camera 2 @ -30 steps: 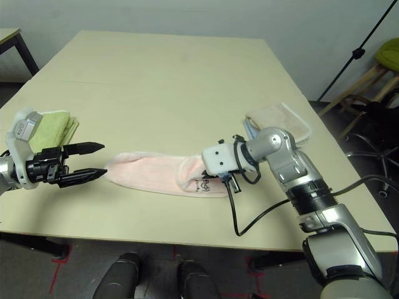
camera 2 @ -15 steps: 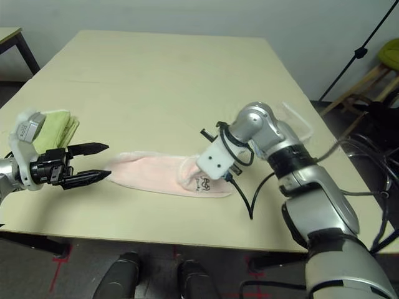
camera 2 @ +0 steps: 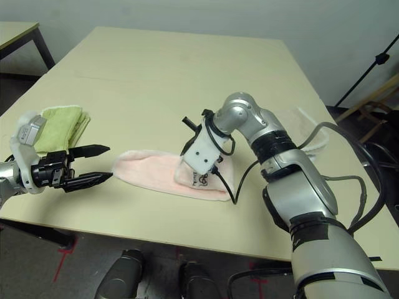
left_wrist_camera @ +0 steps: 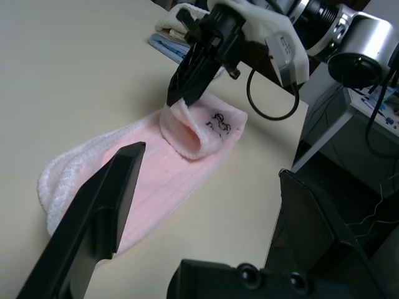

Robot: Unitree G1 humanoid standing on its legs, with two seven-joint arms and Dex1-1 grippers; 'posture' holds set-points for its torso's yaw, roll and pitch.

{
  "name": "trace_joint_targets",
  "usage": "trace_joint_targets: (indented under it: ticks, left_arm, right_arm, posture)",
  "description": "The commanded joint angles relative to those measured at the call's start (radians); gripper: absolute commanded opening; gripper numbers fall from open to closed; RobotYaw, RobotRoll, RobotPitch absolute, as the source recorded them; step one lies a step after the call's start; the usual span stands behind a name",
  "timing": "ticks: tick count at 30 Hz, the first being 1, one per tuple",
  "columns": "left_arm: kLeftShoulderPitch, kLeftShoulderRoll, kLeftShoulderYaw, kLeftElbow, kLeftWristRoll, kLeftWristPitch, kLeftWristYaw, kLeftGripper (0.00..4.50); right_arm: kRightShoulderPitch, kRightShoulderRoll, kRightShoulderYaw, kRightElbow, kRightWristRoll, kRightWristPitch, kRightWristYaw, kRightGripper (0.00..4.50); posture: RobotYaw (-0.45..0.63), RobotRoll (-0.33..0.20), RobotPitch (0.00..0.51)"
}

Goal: Fold the towel and set it aside.

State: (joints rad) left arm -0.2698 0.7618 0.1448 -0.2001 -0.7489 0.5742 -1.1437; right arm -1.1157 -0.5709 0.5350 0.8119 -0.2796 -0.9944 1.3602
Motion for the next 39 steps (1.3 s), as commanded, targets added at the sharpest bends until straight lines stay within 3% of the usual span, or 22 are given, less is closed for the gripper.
trace_joint_targets:
  ticks: [1, 6, 8, 12, 15, 19, 24, 29, 34, 39]
  left_arm:
    - [-0.027, -0.012, -0.021, -0.024, -0.013, 0.029, 0.010, 4.50]
    - [-0.088, -0.036, -0.041, -0.022, -0.018, 0.073, 0.046, 4.50]
    - [-0.128, -0.052, -0.047, -0.012, -0.017, 0.083, 0.069, 4.50]
    - [-0.222, -0.089, -0.079, 0.010, 0.019, 0.087, 0.127, 4.50]
    - [-0.319, -0.170, -0.129, 0.039, 0.079, 0.080, 0.224, 4.50]
    - [-0.405, -0.293, -0.201, 0.092, 0.153, 0.047, 0.295, 4.50]
    - [-0.450, -0.425, -0.298, 0.183, 0.244, -0.021, 0.309, 4.50]
    - [-0.446, -0.466, -0.352, 0.242, 0.306, -0.072, 0.283, 4.50]
    - [-0.427, -0.456, -0.401, 0.269, 0.352, -0.057, 0.247, 4.50]
    - [-0.416, -0.471, -0.424, 0.297, 0.398, -0.076, 0.250, 3.18]
  right_arm:
    - [0.053, -0.021, -0.020, -0.077, 0.094, 0.128, 0.060, 2.08]
    - [0.064, -0.065, -0.098, -0.209, 0.234, 0.424, 0.137, 3.92]
    - [0.048, -0.086, -0.148, -0.222, 0.254, 0.571, 0.116, 4.44]
    - [0.031, -0.153, -0.253, -0.217, 0.261, 0.744, 0.034, 4.44]
    - [0.091, -0.210, -0.351, -0.285, 0.316, 0.957, -0.016, 4.44]
    - [0.306, -0.286, -0.464, -0.505, 0.410, 1.213, -0.054, 4.44]
    - [0.585, -0.263, -0.645, -0.803, 0.574, 1.517, -0.208, 4.44]
    - [0.754, -0.245, -0.714, -0.948, 0.619, 1.592, -0.313, 4.44]
    - [0.835, -0.220, -0.727, -1.005, 0.635, 1.591, -0.385, 4.44]
    - [0.845, -0.172, -0.709, -1.022, 0.641, 1.582, -0.452, 4.50]
  posture:
    - [0.24, 0.000, 0.145]
    - [0.22, 0.000, 0.143]
    - [0.21, 0.000, 0.141]
    - [0.18, 0.000, 0.138]
    - [0.17, 0.000, 0.140]
    - [0.15, 0.000, 0.144]
    - [0.13, 0.000, 0.154]
    - [0.09, 0.000, 0.155]
    - [0.06, 0.000, 0.152]
    - [0.06, 0.000, 0.144]
